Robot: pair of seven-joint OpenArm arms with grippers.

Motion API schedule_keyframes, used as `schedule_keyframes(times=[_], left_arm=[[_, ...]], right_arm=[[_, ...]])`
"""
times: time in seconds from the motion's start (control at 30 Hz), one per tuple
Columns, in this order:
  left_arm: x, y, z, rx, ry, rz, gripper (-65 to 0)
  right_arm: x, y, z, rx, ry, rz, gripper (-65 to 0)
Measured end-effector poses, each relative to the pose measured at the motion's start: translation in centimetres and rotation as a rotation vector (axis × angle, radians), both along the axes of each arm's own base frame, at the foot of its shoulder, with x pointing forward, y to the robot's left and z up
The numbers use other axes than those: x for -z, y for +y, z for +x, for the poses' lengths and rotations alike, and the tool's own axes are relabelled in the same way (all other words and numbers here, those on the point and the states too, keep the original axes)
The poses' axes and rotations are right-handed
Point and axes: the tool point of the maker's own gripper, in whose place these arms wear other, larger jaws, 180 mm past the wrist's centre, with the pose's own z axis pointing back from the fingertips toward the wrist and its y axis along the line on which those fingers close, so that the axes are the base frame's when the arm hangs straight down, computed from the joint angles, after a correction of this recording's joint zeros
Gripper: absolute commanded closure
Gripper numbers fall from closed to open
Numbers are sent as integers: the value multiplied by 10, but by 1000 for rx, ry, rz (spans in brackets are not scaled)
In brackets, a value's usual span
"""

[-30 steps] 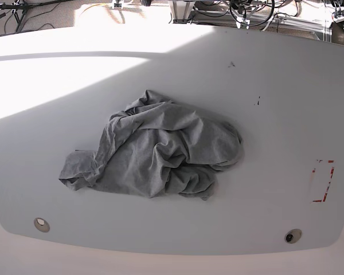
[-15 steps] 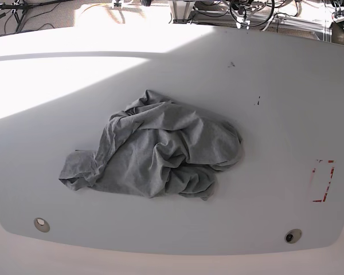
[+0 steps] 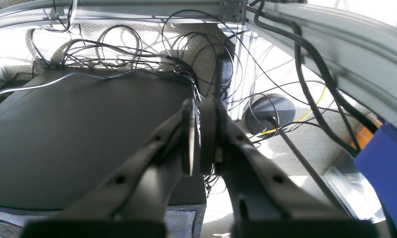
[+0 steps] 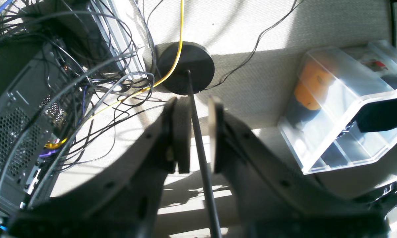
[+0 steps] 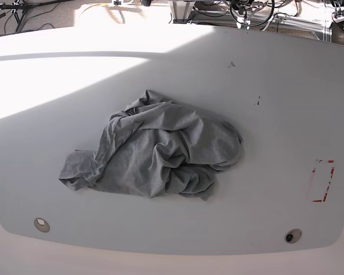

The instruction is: Fold the T-shirt properly

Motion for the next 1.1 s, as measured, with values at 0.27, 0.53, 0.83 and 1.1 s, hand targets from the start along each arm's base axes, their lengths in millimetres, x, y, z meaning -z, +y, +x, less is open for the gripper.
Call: schedule_keyframes(times=[0.27, 0.53, 0.83, 1.1], left_arm=[[0, 0, -2, 4, 4, 0, -27], [0, -2, -2, 4, 5, -3, -27], [0, 0, -1, 4, 4, 0, -27], [0, 0, -2, 4, 5, 0, -26]], right_arm=[[0, 0, -2, -1, 4, 1, -84], [-1, 0, -5, -2, 7, -1, -85], [-2, -2, -10, -2, 15, -4, -84], [-2, -2, -9, -2, 12, -3, -86]])
